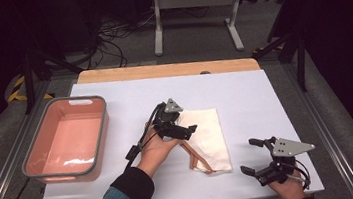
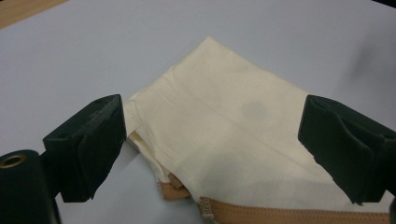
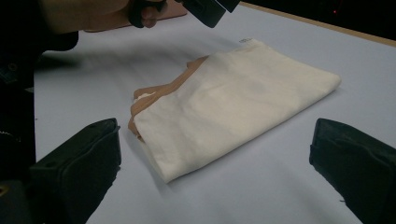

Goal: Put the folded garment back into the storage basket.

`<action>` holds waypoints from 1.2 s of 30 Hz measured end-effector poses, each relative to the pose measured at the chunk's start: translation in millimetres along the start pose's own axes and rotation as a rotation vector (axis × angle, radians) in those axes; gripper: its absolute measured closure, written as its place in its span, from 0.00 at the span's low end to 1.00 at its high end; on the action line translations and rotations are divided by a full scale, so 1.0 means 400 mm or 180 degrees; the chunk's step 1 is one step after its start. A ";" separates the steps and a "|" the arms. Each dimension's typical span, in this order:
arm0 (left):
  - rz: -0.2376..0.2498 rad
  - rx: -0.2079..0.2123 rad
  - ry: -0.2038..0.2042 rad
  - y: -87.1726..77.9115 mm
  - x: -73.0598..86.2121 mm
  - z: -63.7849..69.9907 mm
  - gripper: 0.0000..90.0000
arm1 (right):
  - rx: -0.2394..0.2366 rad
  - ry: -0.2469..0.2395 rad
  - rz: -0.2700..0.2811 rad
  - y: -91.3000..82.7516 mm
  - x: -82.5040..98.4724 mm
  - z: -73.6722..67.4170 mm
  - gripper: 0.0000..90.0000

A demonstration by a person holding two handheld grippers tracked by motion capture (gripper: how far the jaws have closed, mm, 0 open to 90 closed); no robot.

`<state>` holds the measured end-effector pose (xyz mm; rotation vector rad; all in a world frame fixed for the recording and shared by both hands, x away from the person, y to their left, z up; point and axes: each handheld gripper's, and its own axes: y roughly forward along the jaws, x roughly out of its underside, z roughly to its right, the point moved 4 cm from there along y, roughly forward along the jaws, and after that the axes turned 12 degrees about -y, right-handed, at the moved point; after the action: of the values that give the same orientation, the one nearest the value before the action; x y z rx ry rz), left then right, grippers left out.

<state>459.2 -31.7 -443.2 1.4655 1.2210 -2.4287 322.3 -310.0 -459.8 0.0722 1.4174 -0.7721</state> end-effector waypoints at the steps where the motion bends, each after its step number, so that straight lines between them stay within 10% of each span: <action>1: -0.0021 -0.0016 -0.0014 0.004 -0.001 -0.001 0.10 | 0.0000 -0.0001 0.0002 0.000 0.000 0.000 0.03; 36: -0.0669 -0.0512 -0.0173 0.109 0.031 -0.048 0.23 | -0.0024 -0.0002 -0.0004 0.001 0.002 0.001 0.04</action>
<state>484.5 -44.9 -483.4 1.2787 1.5896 -2.4080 322.9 -310.2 -460.5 0.0653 1.4198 -0.7677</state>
